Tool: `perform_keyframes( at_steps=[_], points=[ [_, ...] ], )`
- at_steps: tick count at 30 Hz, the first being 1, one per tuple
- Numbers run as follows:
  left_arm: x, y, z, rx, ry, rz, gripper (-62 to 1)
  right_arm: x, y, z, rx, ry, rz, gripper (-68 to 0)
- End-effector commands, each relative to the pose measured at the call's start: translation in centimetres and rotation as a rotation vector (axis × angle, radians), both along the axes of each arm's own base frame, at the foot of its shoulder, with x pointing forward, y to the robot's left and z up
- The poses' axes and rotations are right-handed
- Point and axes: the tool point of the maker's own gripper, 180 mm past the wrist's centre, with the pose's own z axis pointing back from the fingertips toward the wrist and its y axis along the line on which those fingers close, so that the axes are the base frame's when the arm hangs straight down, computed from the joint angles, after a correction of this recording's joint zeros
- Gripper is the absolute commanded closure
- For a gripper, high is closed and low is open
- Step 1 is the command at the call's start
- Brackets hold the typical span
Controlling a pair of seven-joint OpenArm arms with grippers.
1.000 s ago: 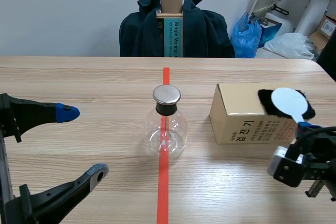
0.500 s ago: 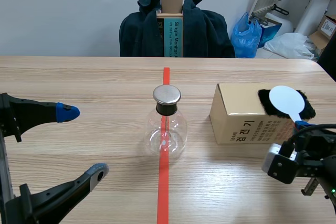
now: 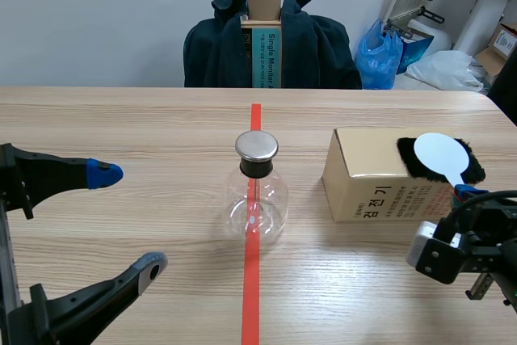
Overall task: Do the electroscope experiment.
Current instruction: 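Rub the plate on the fur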
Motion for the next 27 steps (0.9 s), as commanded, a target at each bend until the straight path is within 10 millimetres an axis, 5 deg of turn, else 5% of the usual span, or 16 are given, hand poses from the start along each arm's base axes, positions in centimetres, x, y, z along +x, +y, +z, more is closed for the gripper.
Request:
perform_keyframes(
  at_steps=[1,9,27],
  points=[
    [0.0,-0.3,0.6,-0.033,-0.010,0.000,-62.3,0.4,-0.2,0.5,-0.011,-0.011,0.003,-0.8],
    [0.0,-0.3,0.6,-0.033,-0.010,0.000,-62.3,1.3,-1.5,2.9,-0.016,-0.077,-0.049,-0.8],
    [0.0,-0.3,0.6,-0.033,-0.010,0.000,-62.3,3.4,-4.6,18.3,0.000,-0.483,-0.167,-0.8]
  ],
)
